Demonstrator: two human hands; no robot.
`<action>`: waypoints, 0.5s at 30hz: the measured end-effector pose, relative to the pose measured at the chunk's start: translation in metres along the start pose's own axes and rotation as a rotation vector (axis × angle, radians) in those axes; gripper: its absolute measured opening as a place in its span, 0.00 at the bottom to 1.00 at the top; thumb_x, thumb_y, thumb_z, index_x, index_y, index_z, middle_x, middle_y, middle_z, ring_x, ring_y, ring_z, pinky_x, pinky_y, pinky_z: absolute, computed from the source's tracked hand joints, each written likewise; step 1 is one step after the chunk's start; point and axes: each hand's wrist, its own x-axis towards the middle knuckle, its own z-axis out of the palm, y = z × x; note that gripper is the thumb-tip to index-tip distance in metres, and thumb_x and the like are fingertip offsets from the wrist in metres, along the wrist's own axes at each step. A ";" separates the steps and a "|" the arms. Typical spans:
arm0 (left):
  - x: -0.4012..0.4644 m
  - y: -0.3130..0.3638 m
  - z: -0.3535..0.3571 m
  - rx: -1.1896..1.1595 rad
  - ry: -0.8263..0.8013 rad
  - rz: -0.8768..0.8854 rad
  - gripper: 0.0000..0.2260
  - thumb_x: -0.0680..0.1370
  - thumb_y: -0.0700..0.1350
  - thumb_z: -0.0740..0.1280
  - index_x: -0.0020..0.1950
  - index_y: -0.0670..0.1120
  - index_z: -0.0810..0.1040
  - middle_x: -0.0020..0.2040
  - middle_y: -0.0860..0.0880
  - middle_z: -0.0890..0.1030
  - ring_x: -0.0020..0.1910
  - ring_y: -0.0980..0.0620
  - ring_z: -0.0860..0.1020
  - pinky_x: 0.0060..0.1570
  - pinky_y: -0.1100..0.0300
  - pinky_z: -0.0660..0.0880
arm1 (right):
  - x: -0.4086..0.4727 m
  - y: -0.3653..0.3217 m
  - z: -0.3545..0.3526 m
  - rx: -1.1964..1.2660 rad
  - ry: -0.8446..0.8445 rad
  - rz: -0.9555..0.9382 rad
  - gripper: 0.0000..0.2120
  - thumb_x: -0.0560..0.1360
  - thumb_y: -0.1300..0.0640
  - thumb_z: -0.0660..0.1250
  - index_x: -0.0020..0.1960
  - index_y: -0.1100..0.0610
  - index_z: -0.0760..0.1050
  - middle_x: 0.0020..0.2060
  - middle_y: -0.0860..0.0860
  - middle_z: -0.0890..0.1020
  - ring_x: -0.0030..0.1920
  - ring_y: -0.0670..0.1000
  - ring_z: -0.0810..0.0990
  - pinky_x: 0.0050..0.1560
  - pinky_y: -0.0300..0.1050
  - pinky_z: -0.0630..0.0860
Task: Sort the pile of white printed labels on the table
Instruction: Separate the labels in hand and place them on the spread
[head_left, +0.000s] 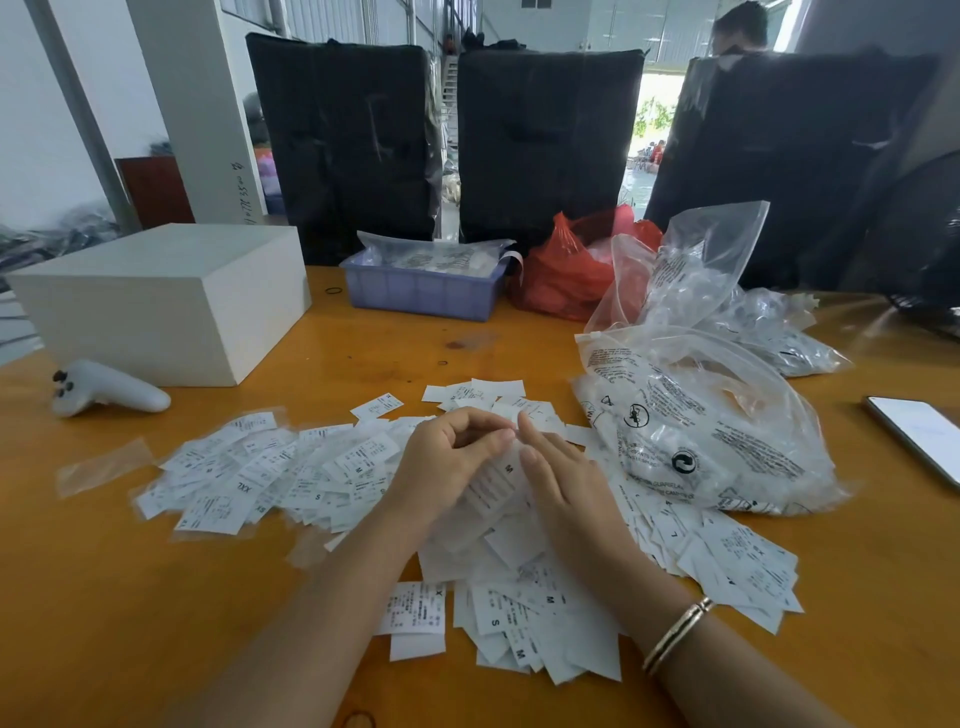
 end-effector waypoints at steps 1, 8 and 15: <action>0.000 0.000 0.000 0.001 0.002 0.003 0.04 0.75 0.41 0.71 0.44 0.51 0.83 0.41 0.57 0.84 0.43 0.62 0.81 0.42 0.71 0.75 | -0.002 -0.001 0.001 -0.085 -0.052 -0.016 0.28 0.79 0.38 0.43 0.76 0.48 0.54 0.67 0.42 0.70 0.67 0.39 0.64 0.68 0.42 0.59; 0.003 0.002 -0.009 0.008 0.125 -0.045 0.03 0.75 0.46 0.70 0.44 0.54 0.82 0.41 0.59 0.84 0.41 0.63 0.80 0.37 0.73 0.74 | -0.003 -0.004 0.001 -0.169 -0.049 -0.051 0.32 0.76 0.35 0.41 0.77 0.46 0.46 0.71 0.41 0.63 0.68 0.37 0.60 0.66 0.38 0.52; 0.019 -0.008 -0.067 0.378 0.569 -0.095 0.06 0.78 0.43 0.66 0.53 0.53 0.77 0.49 0.54 0.79 0.39 0.57 0.77 0.31 0.64 0.70 | 0.032 0.020 -0.056 0.036 0.516 0.106 0.15 0.81 0.53 0.55 0.64 0.53 0.72 0.56 0.49 0.75 0.44 0.38 0.74 0.40 0.30 0.71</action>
